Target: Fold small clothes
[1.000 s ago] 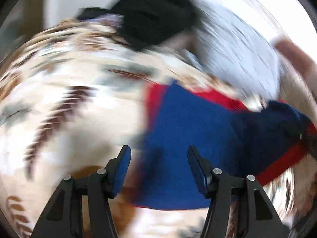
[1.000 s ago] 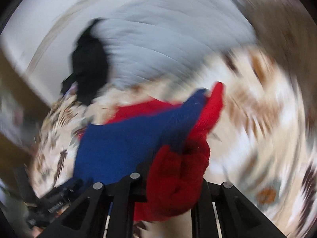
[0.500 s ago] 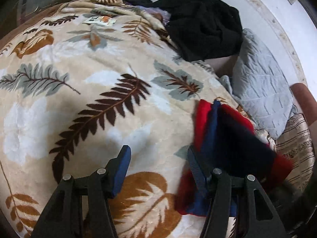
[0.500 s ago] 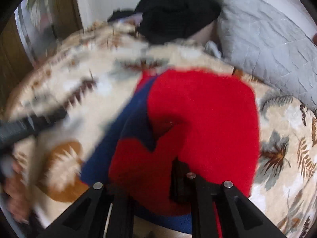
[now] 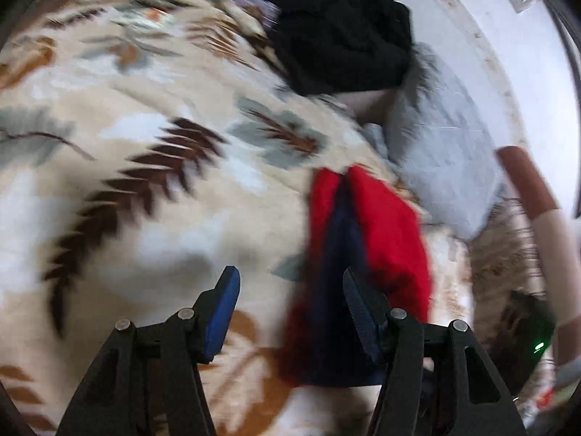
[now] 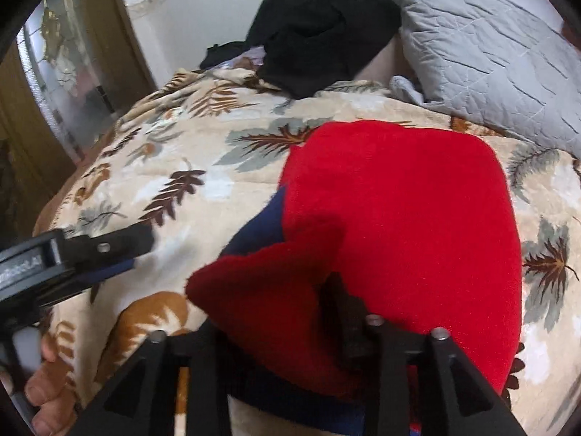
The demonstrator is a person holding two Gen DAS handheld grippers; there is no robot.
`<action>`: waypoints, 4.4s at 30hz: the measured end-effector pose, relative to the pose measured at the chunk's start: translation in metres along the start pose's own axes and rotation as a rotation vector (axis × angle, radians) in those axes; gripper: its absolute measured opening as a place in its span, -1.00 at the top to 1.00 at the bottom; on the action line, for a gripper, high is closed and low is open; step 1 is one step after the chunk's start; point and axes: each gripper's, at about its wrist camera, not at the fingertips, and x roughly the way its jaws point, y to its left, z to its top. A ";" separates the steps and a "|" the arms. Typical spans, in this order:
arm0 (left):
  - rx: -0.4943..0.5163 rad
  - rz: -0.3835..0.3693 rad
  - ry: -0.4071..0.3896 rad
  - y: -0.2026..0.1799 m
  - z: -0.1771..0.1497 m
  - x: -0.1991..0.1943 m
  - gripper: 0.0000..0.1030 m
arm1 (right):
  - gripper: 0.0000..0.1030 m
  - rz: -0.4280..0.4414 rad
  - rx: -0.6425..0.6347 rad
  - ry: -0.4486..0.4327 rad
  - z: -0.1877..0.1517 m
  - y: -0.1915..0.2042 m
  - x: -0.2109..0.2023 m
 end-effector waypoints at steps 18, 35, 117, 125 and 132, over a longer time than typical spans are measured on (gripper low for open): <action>0.110 0.026 0.296 -0.066 0.026 0.085 -0.17 | -0.41 0.221 0.211 -0.136 -0.065 -0.079 -0.080; 0.143 0.021 0.178 -0.079 0.020 0.054 0.60 | -0.41 0.221 0.341 -0.142 -0.078 -0.130 -0.089; 0.328 0.251 0.008 -0.062 -0.044 0.067 0.16 | 0.09 0.170 0.378 0.023 0.017 -0.153 0.000; 0.336 0.254 0.005 -0.064 -0.044 0.068 0.16 | -0.35 0.217 0.529 0.030 -0.001 -0.174 0.009; 0.341 0.256 0.002 -0.064 -0.045 0.068 0.16 | -0.37 0.321 0.571 0.075 -0.034 -0.166 -0.004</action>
